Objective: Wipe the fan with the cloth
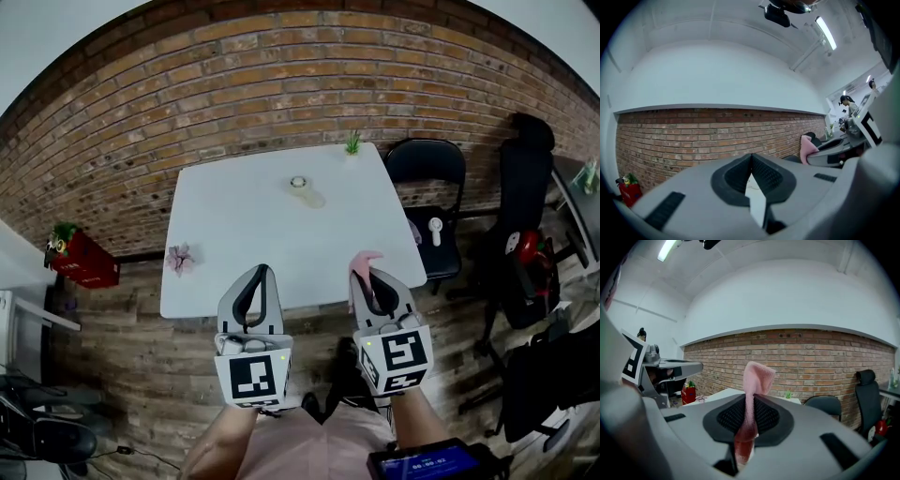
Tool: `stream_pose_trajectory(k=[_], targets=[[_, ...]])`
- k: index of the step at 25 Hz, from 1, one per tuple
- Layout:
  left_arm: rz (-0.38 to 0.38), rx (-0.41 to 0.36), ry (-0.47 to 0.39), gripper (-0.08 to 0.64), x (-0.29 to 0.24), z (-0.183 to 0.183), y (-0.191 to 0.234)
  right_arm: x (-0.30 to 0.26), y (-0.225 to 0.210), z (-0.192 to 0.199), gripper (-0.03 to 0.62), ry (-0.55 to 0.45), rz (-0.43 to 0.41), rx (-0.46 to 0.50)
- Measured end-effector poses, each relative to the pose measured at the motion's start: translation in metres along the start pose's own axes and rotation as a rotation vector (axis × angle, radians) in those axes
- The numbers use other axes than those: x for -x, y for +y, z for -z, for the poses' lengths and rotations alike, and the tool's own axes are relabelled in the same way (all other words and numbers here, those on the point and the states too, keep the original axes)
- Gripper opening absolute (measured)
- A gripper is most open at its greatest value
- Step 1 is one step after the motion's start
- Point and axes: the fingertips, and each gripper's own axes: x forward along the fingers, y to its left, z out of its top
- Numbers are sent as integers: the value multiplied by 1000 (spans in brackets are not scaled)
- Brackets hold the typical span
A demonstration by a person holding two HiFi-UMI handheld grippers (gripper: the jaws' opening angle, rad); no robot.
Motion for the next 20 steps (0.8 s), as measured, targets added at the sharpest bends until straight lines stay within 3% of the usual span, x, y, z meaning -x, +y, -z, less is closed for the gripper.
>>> stream_pose_trajectory(k=[9, 15, 20], targets=[[-49, -13, 98, 12, -94, 40, -4, -85, -62, 18, 38, 42, -67, -38], [-107, -44, 218, 12, -163, 67, -1, -152, -103, 21, 38, 67, -148, -49], [-166, -43, 164, 12, -219, 57, -3, -196, -139, 7, 38, 51, -200, -38]])
